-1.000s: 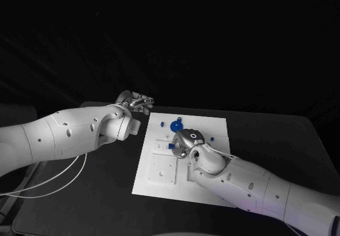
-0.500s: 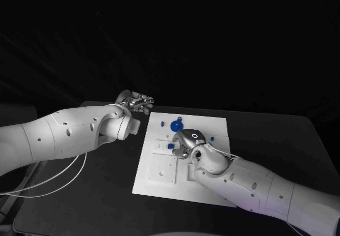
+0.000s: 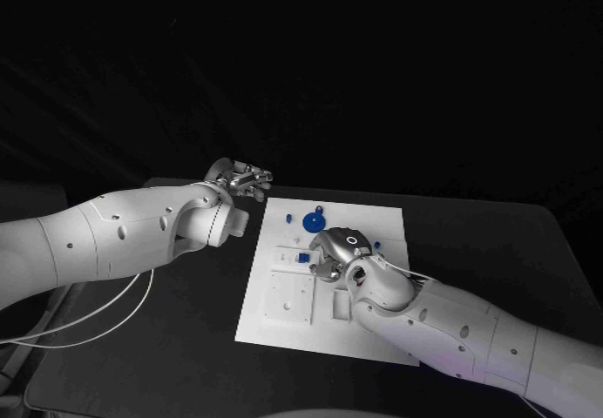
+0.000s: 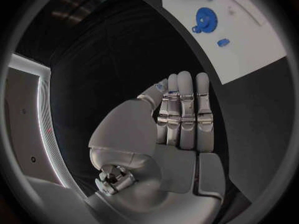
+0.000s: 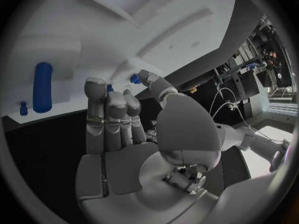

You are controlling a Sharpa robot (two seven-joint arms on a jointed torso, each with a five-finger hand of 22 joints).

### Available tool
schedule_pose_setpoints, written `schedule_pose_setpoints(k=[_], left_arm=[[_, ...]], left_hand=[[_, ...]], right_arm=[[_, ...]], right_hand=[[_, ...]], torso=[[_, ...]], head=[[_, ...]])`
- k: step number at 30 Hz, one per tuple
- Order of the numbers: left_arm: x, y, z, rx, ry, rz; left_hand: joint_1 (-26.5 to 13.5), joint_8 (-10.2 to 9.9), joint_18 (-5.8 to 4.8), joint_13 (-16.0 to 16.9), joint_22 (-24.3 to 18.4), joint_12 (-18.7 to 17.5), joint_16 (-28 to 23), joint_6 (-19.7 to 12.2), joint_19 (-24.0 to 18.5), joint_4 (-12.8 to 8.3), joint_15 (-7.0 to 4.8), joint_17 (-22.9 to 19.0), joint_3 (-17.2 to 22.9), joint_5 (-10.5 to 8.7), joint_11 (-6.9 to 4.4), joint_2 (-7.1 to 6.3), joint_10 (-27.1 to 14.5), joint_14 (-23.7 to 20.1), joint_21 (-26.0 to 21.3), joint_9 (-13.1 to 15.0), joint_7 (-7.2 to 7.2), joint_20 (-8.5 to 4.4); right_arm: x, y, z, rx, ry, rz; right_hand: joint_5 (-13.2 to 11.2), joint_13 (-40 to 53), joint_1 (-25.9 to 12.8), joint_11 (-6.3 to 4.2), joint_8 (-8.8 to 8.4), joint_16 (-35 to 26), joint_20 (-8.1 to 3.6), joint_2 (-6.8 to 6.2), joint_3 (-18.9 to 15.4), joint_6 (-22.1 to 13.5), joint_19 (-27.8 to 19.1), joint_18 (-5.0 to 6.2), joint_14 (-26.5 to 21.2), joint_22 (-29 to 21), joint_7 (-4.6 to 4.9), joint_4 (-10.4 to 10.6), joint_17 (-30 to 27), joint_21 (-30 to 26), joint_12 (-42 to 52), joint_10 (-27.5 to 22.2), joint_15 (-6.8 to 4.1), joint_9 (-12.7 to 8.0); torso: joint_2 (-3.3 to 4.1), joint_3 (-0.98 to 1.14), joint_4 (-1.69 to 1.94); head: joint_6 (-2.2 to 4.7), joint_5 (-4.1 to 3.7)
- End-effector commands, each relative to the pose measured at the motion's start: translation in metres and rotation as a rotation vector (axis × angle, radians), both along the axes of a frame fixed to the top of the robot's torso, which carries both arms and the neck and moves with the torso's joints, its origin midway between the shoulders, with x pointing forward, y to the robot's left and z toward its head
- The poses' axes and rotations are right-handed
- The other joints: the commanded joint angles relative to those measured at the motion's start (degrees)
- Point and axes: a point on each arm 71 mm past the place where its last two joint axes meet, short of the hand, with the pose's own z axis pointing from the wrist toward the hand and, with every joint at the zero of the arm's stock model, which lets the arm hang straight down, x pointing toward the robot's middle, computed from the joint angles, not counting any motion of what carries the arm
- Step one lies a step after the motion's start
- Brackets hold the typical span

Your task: Assemble the parts on the task board

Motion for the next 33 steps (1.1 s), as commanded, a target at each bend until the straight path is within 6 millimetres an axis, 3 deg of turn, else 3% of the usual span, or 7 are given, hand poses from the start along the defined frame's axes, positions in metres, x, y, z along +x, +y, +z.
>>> schedule_pose_setpoints(k=[1, 9, 22, 33], left_arm=[[0.0, -0.002, 0.001, -0.005, -0.002, -0.013], [0.0, -0.003, 0.001, -0.005, -0.002, -0.015], [0.0, -0.005, 0.001, -0.006, -0.002, -0.019], [0.0, -0.007, 0.001, -0.007, -0.002, -0.021]], left_hand=[[0.1, 0.2, 0.47, -0.1, 0.0, -0.2, -0.3, -0.4, 0.0, 0.1, 0.13, 0.0, 0.2, -0.15, 0.13, -0.51, -0.4, -0.2, -0.3, -0.1, 0.13, 0.02], [0.1, 0.2, 0.47, -0.1, 0.0, -0.2, -0.3, -0.4, 0.0, 0.1, 0.13, 0.0, 0.2, -0.15, 0.13, -0.51, -0.4, -0.2, -0.3, -0.1, 0.13, 0.02], [0.1, 0.2, 0.47, -0.1, 0.0, -0.2, -0.3, -0.4, 0.0, 0.1, 0.13, 0.0, 0.2, -0.15, 0.13, -0.51, -0.4, -0.2, -0.3, -0.1, 0.13, 0.02], [0.1, 0.2, 0.49, -0.1, 0.2, -0.2, -0.2, -0.4, 0.0, 0.0, 0.12, 0.0, 0.2, -0.12, 0.14, -0.45, -0.4, -0.1, -0.2, -0.1, 0.14, 0.01]], right_arm=[[-0.001, 0.001, 0.0, 0.002, -0.003, 0.013], [0.001, 0.005, -0.001, 0.01, -0.002, 0.008], [0.005, 0.016, -0.005, 0.016, 0.01, 0.007], [0.006, 0.022, -0.007, 0.017, 0.019, 0.01]], right_hand=[[-0.1, 0.0, 0.6, -0.12, -0.14, -0.1, 0.38, 0.2, -0.4, 0.1, 2.7, 0.88, -0.2, 0.1, -0.04, 0.0, 0.1, -0.3, 0.0, -0.2, 0.33, 0.0], [-0.2, 0.1, 0.1, -0.2, -0.16, 0.1, 0.31, 0.54, 0.1, 0.7, 2.8, 0.8, 0.0, 0.3, -0.14, 0.5, 0.4, 0.1, 0.4, 0.0, 0.26, 0.0], [-5.7, 0.3, 0.3, -0.3, -0.18, 0.4, 0.25, 0.91, 0.2, 1.8, 2.9, 0.68, 0.1, 0.5, -0.43, 2.2, 0.8, 0.7, 0.9, 0.2, 0.21, 0.0], [-7.5, 0.5, 0.5, -0.38, -0.18, 0.5, 0.23, 1.26, 0.5, 2.6, 2.9, 0.61, 0.1, 0.6, -0.64, 2.9, 0.9, 0.9, 1.1, 0.4, 0.17, 0.1]], torso=[[0.02, -0.02, 0.02], [0.04, -0.07, 0.08], [0.06, -0.11, 0.14], [0.07, -0.09, 0.08]], head=[[-0.03, -0.07], [-0.07, -0.22], [-0.18, -0.29], [-0.3, -0.24]])
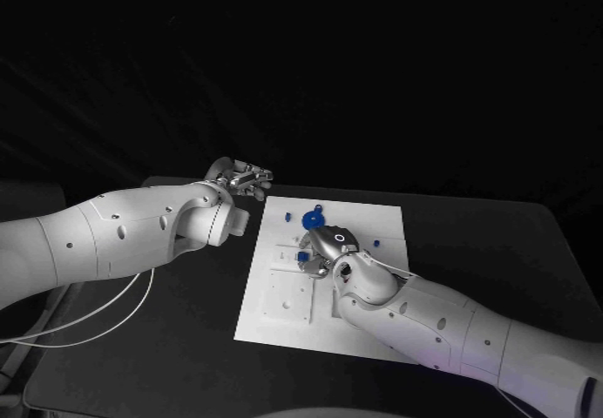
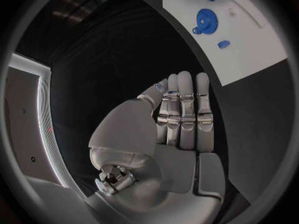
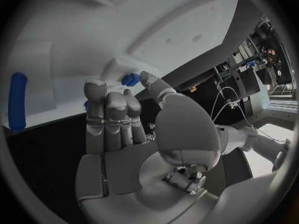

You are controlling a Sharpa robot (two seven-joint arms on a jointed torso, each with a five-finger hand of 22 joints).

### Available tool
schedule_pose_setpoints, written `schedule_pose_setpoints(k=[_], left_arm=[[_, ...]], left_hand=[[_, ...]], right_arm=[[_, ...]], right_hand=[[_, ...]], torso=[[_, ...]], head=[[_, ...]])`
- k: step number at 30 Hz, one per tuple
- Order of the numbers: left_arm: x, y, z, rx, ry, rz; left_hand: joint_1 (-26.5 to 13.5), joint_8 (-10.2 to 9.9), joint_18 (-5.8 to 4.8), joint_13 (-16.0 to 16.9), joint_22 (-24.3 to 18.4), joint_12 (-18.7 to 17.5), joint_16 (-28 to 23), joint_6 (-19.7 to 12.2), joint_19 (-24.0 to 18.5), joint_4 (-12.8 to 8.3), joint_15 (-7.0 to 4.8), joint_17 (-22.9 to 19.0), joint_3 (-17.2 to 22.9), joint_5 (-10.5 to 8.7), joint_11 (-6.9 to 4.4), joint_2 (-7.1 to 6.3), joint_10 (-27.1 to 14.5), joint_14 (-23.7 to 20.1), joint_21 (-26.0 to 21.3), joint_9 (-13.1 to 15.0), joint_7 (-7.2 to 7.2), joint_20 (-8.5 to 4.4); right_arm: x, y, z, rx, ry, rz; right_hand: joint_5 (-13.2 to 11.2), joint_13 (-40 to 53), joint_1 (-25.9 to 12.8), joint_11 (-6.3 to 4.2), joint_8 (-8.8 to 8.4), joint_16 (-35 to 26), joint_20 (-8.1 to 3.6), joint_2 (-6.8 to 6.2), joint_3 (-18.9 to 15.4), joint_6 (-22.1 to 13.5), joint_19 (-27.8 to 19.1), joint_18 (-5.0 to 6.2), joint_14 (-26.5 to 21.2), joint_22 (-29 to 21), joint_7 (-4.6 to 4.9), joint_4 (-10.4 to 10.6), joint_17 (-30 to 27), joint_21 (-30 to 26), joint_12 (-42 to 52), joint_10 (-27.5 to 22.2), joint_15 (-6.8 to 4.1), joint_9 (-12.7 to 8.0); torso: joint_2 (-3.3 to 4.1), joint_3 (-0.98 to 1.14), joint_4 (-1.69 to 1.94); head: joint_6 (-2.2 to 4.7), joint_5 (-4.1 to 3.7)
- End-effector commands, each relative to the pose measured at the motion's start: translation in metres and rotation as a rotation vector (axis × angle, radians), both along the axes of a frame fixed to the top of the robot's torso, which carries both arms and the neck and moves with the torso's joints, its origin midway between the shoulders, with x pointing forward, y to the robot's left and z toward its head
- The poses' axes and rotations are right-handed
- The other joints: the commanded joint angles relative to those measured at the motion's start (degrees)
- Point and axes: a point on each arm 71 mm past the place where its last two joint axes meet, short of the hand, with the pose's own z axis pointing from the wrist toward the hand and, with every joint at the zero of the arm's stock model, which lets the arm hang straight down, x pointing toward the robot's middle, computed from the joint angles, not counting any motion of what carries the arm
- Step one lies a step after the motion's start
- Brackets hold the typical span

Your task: Assemble the parts on the task board

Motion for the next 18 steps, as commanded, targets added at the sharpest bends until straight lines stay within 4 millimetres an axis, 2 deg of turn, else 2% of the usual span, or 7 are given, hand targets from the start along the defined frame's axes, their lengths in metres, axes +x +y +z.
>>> schedule_pose_setpoints(k=[1, 6, 14, 18], left_arm=[[0.0002, -0.0028, 0.0009, -0.005, -0.002, -0.014], [0.0002, -0.003, 0.0009, -0.005, -0.002, -0.014], [0.0001, -0.0031, 0.0009, -0.005, -0.001, -0.015], [0.0001, -0.003, 0.0008, -0.005, -0.001, -0.014]], left_hand=[[0.1, 0.2, 0.49, -0.1, 0.0, -0.2, -0.2, -0.4, 0.0, 0.0, 0.12, 0.0, 0.2, -0.12, 0.14, -0.45, -0.4, -0.1, -0.2, -0.1, 0.14, 0.01], [0.1, 0.2, 0.49, -0.1, 0.0, -0.2, -0.2, -0.4, 0.0, 0.0, 0.12, 0.0, 0.2, -0.12, 0.14, -0.45, -0.4, -0.1, -0.2, -0.1, 0.14, 0.01], [0.1, 0.2, 0.49, -0.1, 0.0, -0.2, -0.2, -0.4, 0.0, 0.0, 0.12, 0.0, 0.2, -0.12, 0.14, -0.45, -0.4, -0.1, -0.2, -0.1, 0.14, 0.01], [0.1, 0.2, 0.49, -0.1, 0.0, -0.2, -0.2, -0.4, 0.0, 0.0, 0.12, 0.0, 0.2, -0.12, 0.14, -0.45, -0.4, -0.1, -0.2, -0.1, 0.14, 0.01]], right_arm=[[-0.0003, 0.0015, -0.0014, 0.001, 0.003, 0.012], [0.0002, 0.0022, -0.003, -0.002, 0.01, 0.01], [0.0007, 0.0027, -0.0053, -0.015, 0.022, 0.006], [0.0012, 0.0015, -0.0062, -0.02, 0.025, 0.003]], right_hand=[[-0.3, 0.1, 0.1, -0.18, -0.17, 0.3, 0.22, 0.34, 0.2, 0.6, 2.9, 0.6, 0.1, 0.1, -0.06, 0.4, 0.0, 0.2, 0.3, 0.2, 0.17, 0.0], [-0.9, 0.2, 0.1, -0.23, -0.17, 0.3, 0.19, 0.56, 0.4, 1.1, 2.9, 0.56, 0.1, 0.1, -0.17, 0.6, 0.0, 0.3, 0.3, 0.2, 0.14, 0.1], [-3.6, 0.3, 0.4, -0.37, -0.18, 0.4, 0.11, 0.96, 2.5, 2.7, 2.9, 0.39, 0.2, 0.2, -0.55, 0.6, 0.2, 0.5, 0.5, 0.4, 0.06, 0.1], [-3.7, 0.3, 0.5, -0.42, -0.17, 0.4, 0.08, 1.05, 2.9, 3.0, 2.9, 0.36, 0.2, 0.2, -0.63, 0.5, 0.1, 0.5, 0.6, 0.4, 0.04, 0.1]], torso=[[0.0, 0.0, -0.04], [0.0, 0.0, -0.05], [-0.04, 0.05, -0.01], [-0.05, 0.05, -0.07]], head=[[-0.09, 0.07], [-0.15, 0.19], [-0.32, 0.22], [-0.37, 0.23]])
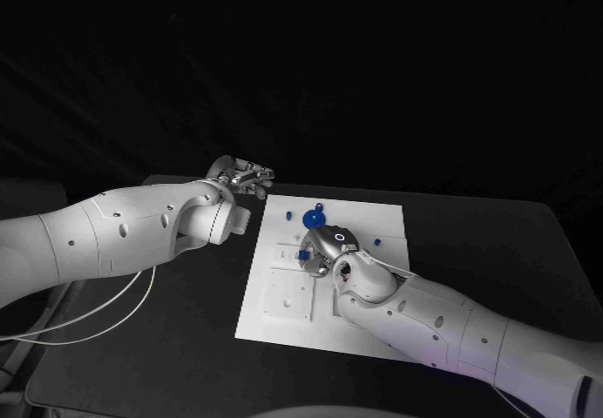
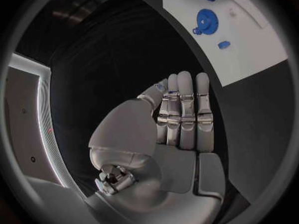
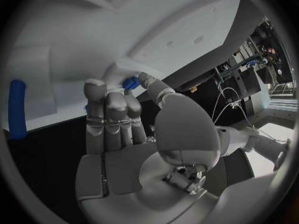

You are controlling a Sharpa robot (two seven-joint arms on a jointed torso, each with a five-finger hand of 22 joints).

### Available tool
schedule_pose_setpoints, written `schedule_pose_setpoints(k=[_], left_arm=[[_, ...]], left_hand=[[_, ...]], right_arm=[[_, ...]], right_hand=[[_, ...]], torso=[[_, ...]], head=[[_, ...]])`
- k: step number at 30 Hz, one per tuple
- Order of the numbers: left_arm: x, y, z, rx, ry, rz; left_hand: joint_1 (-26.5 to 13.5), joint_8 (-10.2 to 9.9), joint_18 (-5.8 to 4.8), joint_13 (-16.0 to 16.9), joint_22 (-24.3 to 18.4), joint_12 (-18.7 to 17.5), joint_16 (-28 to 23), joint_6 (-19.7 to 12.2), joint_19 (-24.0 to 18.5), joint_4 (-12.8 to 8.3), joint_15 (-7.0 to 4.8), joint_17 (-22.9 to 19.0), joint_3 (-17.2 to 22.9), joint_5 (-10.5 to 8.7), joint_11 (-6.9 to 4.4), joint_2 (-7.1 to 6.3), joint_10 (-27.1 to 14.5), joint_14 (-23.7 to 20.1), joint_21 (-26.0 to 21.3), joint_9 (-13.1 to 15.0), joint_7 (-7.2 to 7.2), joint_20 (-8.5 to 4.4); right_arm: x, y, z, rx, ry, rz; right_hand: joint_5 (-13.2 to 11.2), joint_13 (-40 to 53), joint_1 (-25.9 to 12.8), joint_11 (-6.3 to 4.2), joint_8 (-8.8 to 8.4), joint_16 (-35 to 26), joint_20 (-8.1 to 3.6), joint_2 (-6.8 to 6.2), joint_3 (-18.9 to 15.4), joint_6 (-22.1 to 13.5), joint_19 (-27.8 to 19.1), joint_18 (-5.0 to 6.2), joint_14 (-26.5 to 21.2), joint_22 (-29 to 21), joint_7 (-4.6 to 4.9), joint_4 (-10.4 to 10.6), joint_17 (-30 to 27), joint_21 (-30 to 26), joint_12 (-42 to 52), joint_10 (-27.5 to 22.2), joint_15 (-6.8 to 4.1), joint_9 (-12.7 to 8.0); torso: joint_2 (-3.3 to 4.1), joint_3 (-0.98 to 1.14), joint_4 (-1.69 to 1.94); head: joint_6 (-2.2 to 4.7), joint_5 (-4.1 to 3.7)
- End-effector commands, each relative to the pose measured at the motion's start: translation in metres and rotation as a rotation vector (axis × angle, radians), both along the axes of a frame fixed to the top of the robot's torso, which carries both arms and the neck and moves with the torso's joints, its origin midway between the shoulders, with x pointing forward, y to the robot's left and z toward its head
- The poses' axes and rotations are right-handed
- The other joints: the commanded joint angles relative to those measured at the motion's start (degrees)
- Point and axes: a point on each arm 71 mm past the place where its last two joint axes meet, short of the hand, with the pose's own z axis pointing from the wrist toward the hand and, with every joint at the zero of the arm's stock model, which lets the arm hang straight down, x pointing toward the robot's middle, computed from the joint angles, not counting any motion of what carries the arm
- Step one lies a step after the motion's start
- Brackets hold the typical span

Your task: Assemble the parts on the task board

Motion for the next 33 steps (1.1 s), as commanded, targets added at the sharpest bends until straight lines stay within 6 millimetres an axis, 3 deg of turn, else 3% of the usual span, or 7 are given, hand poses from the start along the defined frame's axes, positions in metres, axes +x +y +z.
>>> schedule_pose_setpoints(k=[1, 14, 26, 29, 33], left_arm=[[0.0001, -0.0023, 0.0009, -0.005, -0.002, -0.013], [0.0002, -0.0021, 0.0009, -0.004, -0.001, -0.012], [0.0002, -0.0023, 0.0009, -0.004, -0.001, -0.013], [0.0001, -0.0023, 0.0009, -0.004, 0.0, -0.013], [0.0001, -0.0024, 0.0009, -0.004, 0.0, -0.013]], left_hand=[[0.1, 0.2, 0.49, -0.1, 0.1, -0.2, -0.2, -0.4, 0.0, 0.0, 0.12, 0.0, 0.2, -0.12, 0.14, -0.45, -0.4, -0.1, -0.2, -0.1, 0.14, 0.01], [0.1, 0.2, 0.49, -0.1, 0.1, -0.2, -0.2, -0.4, 0.0, 0.0, 0.12, 0.0, 0.2, -0.12, 0.14, -0.45, -0.4, -0.1, -0.2, -0.1, 0.14, 0.01], [0.1, 0.2, 0.49, -0.1, 0.1, -0.2, -0.2, -0.4, 0.0, 0.0, 0.12, 0.0, 0.2, -0.12, 0.14, -0.45, -0.4, -0.1, -0.2, -0.1, 0.14, 0.01], [0.2, 0.2, 0.52, -0.1, 0.2, -0.2, -0.2, -0.4, 0.0, 0.0, 0.12, 0.0, 0.2, -0.08, 0.14, -0.42, -0.4, -0.2, -0.3, -0.1, 0.16, 0.0], [0.3, 0.2, 0.52, -0.1, 0.2, -0.2, -0.2, -0.4, 0.0, -0.1, 0.11, 0.0, 0.2, -0.06, 0.14, -0.48, -0.4, -0.1, -0.3, -0.1, 0.16, 0.0]], right_arm=[[-0.0006, 0.0002, -0.0019, -0.016, 0.011, 0.01], [-0.0009, -0.0008, -0.0041, -0.026, 0.021, 0.011], [-0.0008, -0.0009, -0.0063, -0.036, 0.018, -0.001], [-0.0005, -0.0016, -0.0068, -0.039, 0.017, -0.004], [-0.0004, -0.0025, -0.0068, -0.04, 0.015, -0.005]], right_hand=[[-0.3, 0.1, 0.0, -0.32, -0.17, 0.2, 0.08, 0.55, 0.5, 0.6, 2.9, 0.36, 0.2, 0.1, 0.06, -0.1, 0.0, 0.3, 0.3, 0.1, 0.03, 0.1], [-2.0, 0.2, -0.2, -0.48, -0.18, 0.3, -0.06, 1.3, 3.6, 2.2, 2.9, 0.16, 0.2, 0.3, -0.28, -0.9, 0.1, 0.6, 0.4, 0.2, -0.09, 0.2], [-1.7, 0.2, -0.1, -0.52, -0.16, 0.3, -0.06, 1.34, 2.8, 2.4, 2.9, 0.18, 0.2, 0.3, -0.36, -0.8, 0.2, 0.4, 0.5, 0.2, -0.1, 0.2], [-0.8, 0.2, -0.1, -0.6, -0.16, 0.3, -0.12, 1.51, 3.5, 2.8, 2.9, 0.15, 0.2, 0.3, -0.45, -1.0, 0.2, 0.5, 0.5, 0.3, -0.17, 0.3], [3.8, 0.3, -0.7, -0.8, -0.17, 0.4, -0.27, 1.72, 4.8, 3.6, 2.9, 0.09, 0.2, 0.4, -0.54, -1.7, 0.2, 0.7, 0.5, 0.3, -0.31, 0.3]], torso=[[-0.07, 0.01, -0.05], [-0.03, 0.05, -0.03], [-0.02, 0.03, 0.01], [-0.05, 0.0, -0.01], [-0.07, 0.0, -0.07]], head=[[-0.09, 0.04], [-0.15, 0.06], [-0.23, -0.01], [-0.3, 0.0], [-0.32, 0.03]])
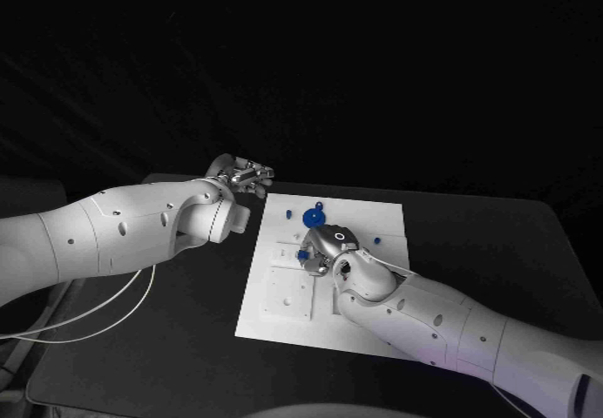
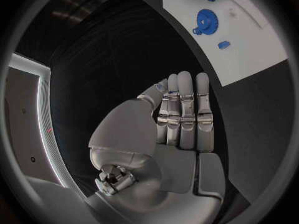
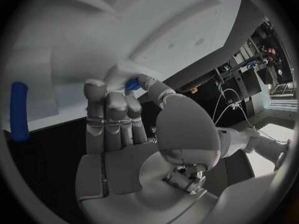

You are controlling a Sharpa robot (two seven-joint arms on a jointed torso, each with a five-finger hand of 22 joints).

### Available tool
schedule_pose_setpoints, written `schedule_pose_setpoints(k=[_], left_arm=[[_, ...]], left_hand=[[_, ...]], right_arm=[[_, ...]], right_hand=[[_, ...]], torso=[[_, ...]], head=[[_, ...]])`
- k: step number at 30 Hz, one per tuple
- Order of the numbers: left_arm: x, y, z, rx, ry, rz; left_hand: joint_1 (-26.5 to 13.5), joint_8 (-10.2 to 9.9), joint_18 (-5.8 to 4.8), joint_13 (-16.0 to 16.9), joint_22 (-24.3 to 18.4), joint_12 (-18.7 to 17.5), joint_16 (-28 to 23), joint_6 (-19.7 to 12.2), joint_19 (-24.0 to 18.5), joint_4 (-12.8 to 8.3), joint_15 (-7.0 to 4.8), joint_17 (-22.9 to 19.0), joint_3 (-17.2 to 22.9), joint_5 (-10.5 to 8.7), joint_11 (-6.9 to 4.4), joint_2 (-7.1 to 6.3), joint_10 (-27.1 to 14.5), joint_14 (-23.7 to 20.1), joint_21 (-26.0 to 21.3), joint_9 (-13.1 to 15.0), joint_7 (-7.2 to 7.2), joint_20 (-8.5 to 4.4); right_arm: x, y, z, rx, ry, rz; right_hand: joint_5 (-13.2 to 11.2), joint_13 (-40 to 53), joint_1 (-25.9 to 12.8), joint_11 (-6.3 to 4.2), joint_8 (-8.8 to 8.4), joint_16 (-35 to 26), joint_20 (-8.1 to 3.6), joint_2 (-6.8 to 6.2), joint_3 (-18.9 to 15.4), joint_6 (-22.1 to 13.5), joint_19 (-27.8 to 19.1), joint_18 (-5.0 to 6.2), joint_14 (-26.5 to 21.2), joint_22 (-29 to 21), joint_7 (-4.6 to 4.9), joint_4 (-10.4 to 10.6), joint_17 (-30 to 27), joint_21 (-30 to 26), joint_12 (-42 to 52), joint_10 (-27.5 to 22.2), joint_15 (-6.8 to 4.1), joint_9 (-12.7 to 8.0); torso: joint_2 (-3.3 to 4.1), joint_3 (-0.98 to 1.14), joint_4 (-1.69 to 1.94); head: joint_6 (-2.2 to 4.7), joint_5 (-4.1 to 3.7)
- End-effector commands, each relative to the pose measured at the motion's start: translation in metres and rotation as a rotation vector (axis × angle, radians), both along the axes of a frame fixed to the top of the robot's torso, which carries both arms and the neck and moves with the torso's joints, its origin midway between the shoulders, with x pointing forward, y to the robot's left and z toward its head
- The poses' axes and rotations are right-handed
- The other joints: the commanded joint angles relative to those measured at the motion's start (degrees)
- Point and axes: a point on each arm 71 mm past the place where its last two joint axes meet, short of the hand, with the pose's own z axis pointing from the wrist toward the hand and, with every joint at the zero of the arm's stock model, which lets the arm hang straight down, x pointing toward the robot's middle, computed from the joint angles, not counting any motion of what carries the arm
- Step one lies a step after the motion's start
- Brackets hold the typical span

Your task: Assemble the parts on the task board

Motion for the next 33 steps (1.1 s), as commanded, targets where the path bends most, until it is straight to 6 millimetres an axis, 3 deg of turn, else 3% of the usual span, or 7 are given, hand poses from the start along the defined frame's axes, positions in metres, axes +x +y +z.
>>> schedule_pose_setpoints(k=[1, 3, 5, 21, 25, 30, 33], left_arm=[[0.0, -0.002, 0.001, -0.004, -0.002, -0.014], [0.0, -0.002, 0.001, -0.004, -0.002, -0.013], [0.0, -0.002, 0.001, -0.003, -0.002, -0.013], [0.001, 0.004, 0.001, -0.003, -0.003, -0.014], [0.0, 0.003, 0.0, -0.011, 0.01, -0.046], [-0.002, 0.001, -0.003, -0.02, 0.043, -0.128], [-0.005, 0.0, -0.005, -0.02, 0.068, -0.196]], left_hand=[[0.3, 0.2, 0.52, -0.1, 0.1, -0.2, -0.2, -0.4, 0.0, -0.1, 0.11, 0.0, 0.2, -0.06, 0.14, -0.48, -0.4, -0.1, -0.3, -0.1, 0.16, 0.0], [0.3, 0.2, 0.52, -0.1, 0.1, -0.2, -0.2, -0.4, 0.0, -0.1, 0.11, 0.0, 0.2, -0.06, 0.14, -0.48, -0.4, -0.1, -0.3, -0.1, 0.16, 0.0], [0.3, 0.2, 0.52, -0.1, 0.1, -0.2, -0.2, -0.4, 0.0, -0.1, 0.11, 0.0, 0.2, -0.06, 0.14, -0.48, -0.4, -0.1, -0.3, -0.1, 0.16, 0.0], [0.1, 0.1, 0.52, -0.1, 0.2, -0.2, -0.2, -0.5, 0.0, 0.0, 0.13, 0.0, 0.2, -0.16, 0.15, -0.44, -0.4, -0.1, -0.3, -0.1, 0.17, 0.03], [-0.3, 0.1, 0.41, -0.1, -0.2, -0.2, -0.2, -0.8, 0.0, 0.3, 0.16, 0.1, -0.1, -0.52, 0.11, -0.66, -0.3, -0.1, -0.4, -0.2, 0.12, 0.1], [-2.0, 0.1, -0.01, -0.1, -2.7, -0.1, 0.2, -1.1, 0.5, 2.6, 0.14, 0.3, -1.7, -0.84, -0.06, -1.44, 0.2, 0.2, -0.6, -0.3, -0.28, 0.19], [-3.3, 0.2, -0.35, 0.0, -5.3, 0.2, 0.7, -1.2, 1.1, 5.0, 0.09, 0.6, -5.4, -0.65, -0.18, -1.44, 0.8, 0.6, -0.6, -0.3, -0.63, 0.18]], right_arm=[[-0.001, -0.002, -0.004, -0.028, 0.008, -0.002], [-0.001, -0.003, -0.004, -0.023, 0.004, -0.001], [-0.002, -0.003, -0.003, -0.016, -0.001, -0.001], [-0.01, -0.018, 0.025, 0.12, -0.068, 0.019], [-0.013, -0.025, 0.038, 0.158, -0.084, 0.024], [-0.016, -0.039, 0.052, 0.195, -0.1, 0.023], [-0.018, -0.049, 0.06, 0.212, -0.107, 0.02]], right_hand=[[2.0, 0.1, -0.6, -0.54, 0.17, 0.3, -0.29, 0.28, 0.8, 0.5, 2.9, 0.07, 0.2, 0.1, -0.07, -0.4, 0.1, 0.4, 0.2, 0.0, -0.33, 0.1], [4.4, 0.1, -0.9, -0.64, 0.22, 0.3, -0.34, 0.39, 1.2, 1.0, 2.9, 0.05, 0.2, 0.1, -0.15, -0.6, 0.1, 0.5, 0.2, 0.0, -0.4, 0.2], [5.1, 0.1, -1.4, -0.7, 0.19, 0.4, -0.42, 0.51, 1.6, 1.2, 2.9, 0.0, 0.2, 0.2, -0.2, -1.0, 0.1, 0.6, 0.2, 0.1, -0.46, 0.2], [5.5, 0.5, -2.1, -0.99, 0.21, 0.7, -0.69, 0.49, 1.4, 1.9, 3.0, 0.01, 0.3, 0.3, -0.49, -0.9, 0.3, 1.2, 0.6, 0.6, -0.74, 0.3], [5.3, 0.5, -2.1, -1.02, 0.18, 0.7, -0.73, 0.37, 1.3, 2.0, 3.0, 0.01, 0.3, 0.3, -0.54, -0.7, 0.3, 1.3, 0.6, 0.6, -0.78, 0.3], [4.8, 0.6, -1.9, -1.04, 0.18, 0.7, -0.77, 0.1, 1.3, 2.1, 3.0, -0.02, 0.3, 0.3, -0.59, -0.1, 0.3, 1.6, 0.5, 0.7, -0.82, 0.3], [4.7, 0.6, -1.8, -1.07, 0.18, 0.7, -0.8, 0.0, 1.3, 2.1, 3.0, -0.02, 0.2, 0.3, -0.61, 0.1, 0.3, 1.7, 0.5, 0.8, -0.85, 0.3]], torso=[[-0.04, -0.01, -0.05], [-0.04, 0.0, -0.04], [-0.05, 0.03, -0.03], [-0.12, 0.14, -0.24], [-0.14, 0.29, -0.26], [-0.12, 0.28, -0.24], [-0.16, 0.3, -0.25]], head=[[-0.02, 0.04], [0.0, 0.04], [0.02, 0.04], [1.03, 0.02], [1.35, 0.03], [1.84, -0.11], [2.21, -0.2]])
